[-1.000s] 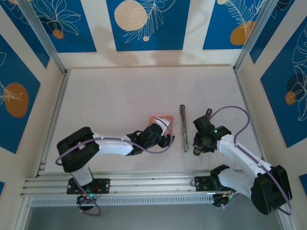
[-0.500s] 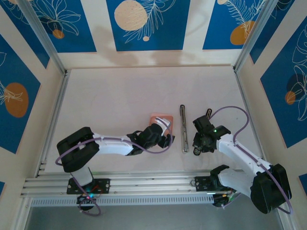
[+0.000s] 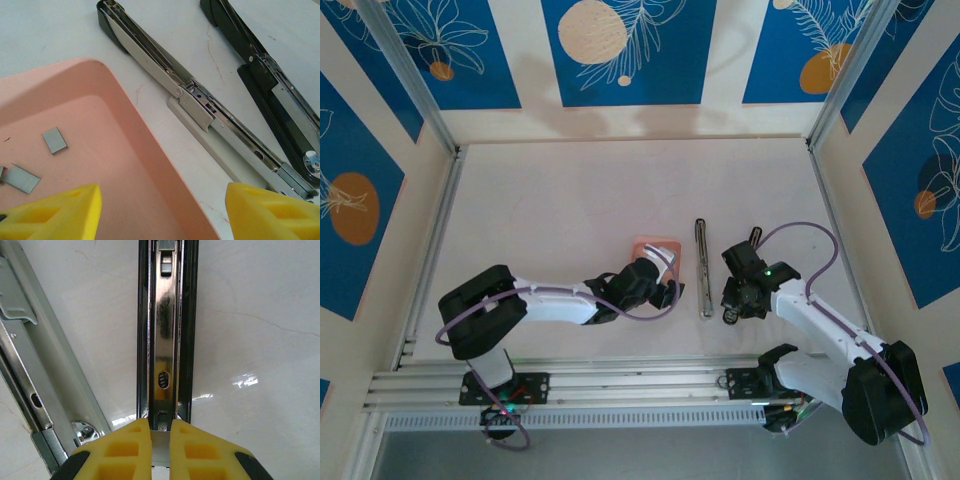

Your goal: Load the staples into the stapler

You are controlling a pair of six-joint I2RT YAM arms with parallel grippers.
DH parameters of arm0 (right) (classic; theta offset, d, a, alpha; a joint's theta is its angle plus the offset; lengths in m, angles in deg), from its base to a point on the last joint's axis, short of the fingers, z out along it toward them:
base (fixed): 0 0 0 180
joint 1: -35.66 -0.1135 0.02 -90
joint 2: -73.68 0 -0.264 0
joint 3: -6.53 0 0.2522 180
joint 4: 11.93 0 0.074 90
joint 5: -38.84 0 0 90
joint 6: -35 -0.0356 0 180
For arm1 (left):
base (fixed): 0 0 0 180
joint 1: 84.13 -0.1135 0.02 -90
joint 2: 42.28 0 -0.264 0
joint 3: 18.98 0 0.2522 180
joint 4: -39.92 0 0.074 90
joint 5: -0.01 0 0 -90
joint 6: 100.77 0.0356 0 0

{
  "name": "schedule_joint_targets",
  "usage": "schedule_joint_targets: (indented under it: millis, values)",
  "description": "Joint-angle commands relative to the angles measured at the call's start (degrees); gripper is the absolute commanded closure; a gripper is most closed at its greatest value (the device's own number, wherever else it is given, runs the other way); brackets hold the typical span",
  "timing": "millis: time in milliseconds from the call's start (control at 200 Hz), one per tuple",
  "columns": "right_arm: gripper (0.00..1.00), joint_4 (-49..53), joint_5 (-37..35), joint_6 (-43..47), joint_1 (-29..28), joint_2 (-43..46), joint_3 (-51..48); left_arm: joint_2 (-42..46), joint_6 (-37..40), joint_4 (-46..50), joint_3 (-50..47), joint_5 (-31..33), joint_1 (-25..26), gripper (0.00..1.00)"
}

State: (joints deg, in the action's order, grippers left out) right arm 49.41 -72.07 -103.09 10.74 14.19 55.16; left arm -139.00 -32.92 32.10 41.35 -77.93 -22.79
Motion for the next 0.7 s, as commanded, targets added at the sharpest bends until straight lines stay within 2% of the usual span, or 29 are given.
schedule_joint_targets:
  millis: [0,695]
  values:
    - [0.87,0.68,1.30,-0.57,-0.30,-0.02,-0.66,-0.39,-0.44,0.77,1.51,-0.54,-0.52,0.34]
    - [0.79,0.77,1.22,-0.64,-0.37,1.12,-0.75,-0.01,-0.26,1.15,1.69,-0.28,-0.46,0.34]
